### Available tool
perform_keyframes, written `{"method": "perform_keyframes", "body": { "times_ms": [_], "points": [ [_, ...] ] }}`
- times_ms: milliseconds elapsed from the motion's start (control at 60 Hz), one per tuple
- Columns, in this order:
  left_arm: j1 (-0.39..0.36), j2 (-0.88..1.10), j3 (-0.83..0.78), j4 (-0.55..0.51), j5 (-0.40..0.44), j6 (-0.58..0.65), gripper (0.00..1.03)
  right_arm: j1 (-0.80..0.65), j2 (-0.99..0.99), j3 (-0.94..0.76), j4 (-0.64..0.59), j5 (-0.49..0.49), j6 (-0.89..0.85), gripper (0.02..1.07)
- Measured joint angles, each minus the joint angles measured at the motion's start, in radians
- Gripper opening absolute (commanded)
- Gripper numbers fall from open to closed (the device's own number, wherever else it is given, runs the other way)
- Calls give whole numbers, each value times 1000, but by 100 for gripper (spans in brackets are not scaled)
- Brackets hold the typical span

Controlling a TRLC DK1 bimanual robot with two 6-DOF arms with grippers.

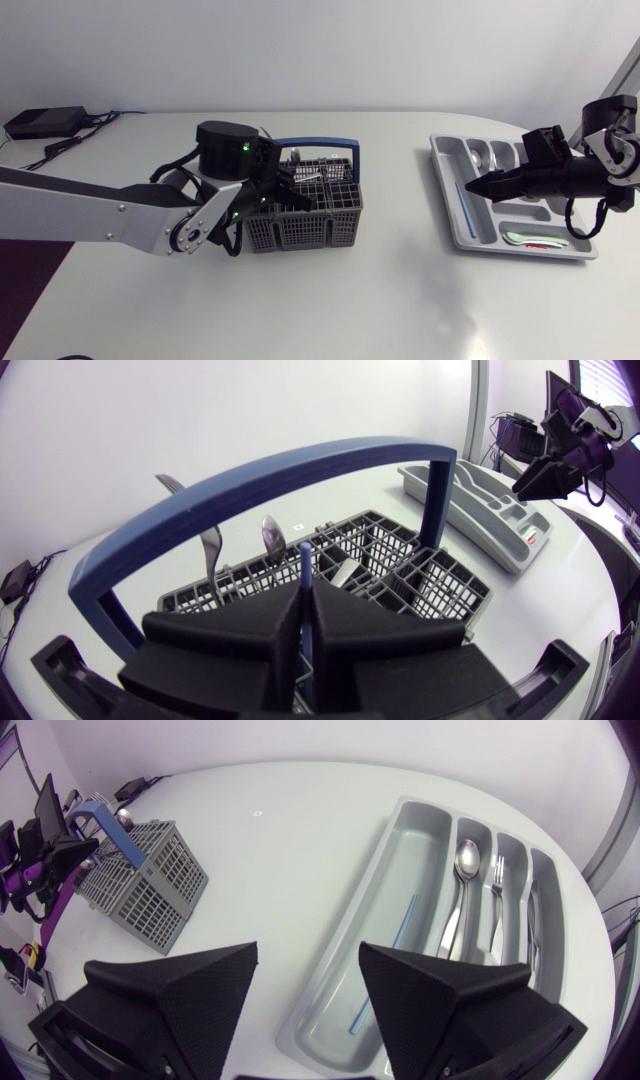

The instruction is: Unload the cutlery basket into the drawer organizer.

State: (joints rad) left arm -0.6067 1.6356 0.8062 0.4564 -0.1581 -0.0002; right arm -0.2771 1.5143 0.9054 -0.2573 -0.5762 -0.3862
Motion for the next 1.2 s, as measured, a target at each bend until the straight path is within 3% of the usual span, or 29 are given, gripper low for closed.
{"method": "perform_keyframes", "body": {
  "times_ms": [433, 950, 1050, 1200],
  "points": [
    [-62, -126, -104, 96, 0, 70, 7, 17, -93, -63, 15, -16, 0, 76],
    [-120, -374, -181, 122, 0, 211, 7, 190, -364, -200, 43, -108, -50, 76],
    [-118, -430, -178, 82, 14, 210, 7, 232, -398, -209, 34, -121, -66, 76],
    [-68, -466, -137, -57, 126, 155, 7, 277, -443, -209, -24, -228, -91, 76]
  ]
}}
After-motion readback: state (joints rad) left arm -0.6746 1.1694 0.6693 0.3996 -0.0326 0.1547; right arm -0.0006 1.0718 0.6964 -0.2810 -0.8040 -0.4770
